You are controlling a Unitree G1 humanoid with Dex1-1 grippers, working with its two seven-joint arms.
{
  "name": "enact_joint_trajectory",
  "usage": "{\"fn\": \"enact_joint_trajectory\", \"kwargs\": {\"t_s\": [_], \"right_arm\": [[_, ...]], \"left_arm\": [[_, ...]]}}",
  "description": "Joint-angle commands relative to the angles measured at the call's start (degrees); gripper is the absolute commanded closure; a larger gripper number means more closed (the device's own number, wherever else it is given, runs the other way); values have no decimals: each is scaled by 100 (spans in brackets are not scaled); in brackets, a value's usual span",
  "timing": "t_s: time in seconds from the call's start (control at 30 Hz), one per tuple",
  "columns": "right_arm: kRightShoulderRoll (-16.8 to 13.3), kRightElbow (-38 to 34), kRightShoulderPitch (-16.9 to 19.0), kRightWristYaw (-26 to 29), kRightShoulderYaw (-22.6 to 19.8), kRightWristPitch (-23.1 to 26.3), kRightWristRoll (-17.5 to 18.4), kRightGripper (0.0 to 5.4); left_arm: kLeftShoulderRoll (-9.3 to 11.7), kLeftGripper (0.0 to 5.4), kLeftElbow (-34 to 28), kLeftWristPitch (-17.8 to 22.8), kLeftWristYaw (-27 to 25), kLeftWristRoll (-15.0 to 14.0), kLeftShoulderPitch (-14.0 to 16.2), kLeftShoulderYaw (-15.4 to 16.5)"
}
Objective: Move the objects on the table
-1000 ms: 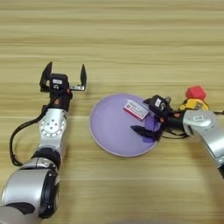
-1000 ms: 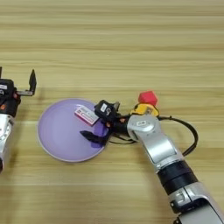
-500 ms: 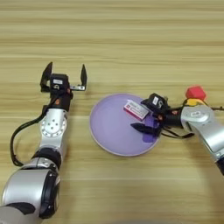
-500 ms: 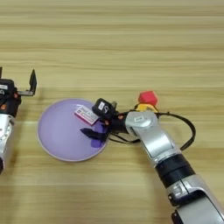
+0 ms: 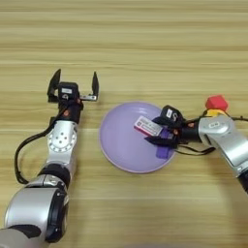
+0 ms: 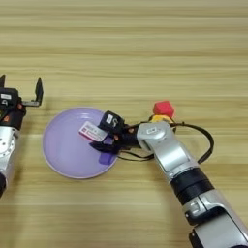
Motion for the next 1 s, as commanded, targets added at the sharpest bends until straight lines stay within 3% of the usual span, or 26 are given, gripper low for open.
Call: {"fn": "enact_joint_trajectory", "kwargs": {"t_s": [0.03,0.13,0.5,1.0], "right_arm": [[-113,63,95,30,129,77,-162,298],[-113,-14,130,38,137,72,-130,329],[-92,-550,115,24,-1,121,75,330],[-9,-1342,5,-86,-522,263,613,330]], "left_arm": [[17,0,-22,33,22,80,-91,-30],[19,0,-22,32,19,78,-89,-28],[48,0,-7,27,-15,56,-83,-12],[100,0,-43,-12,-298,-77,-32,52]]}}
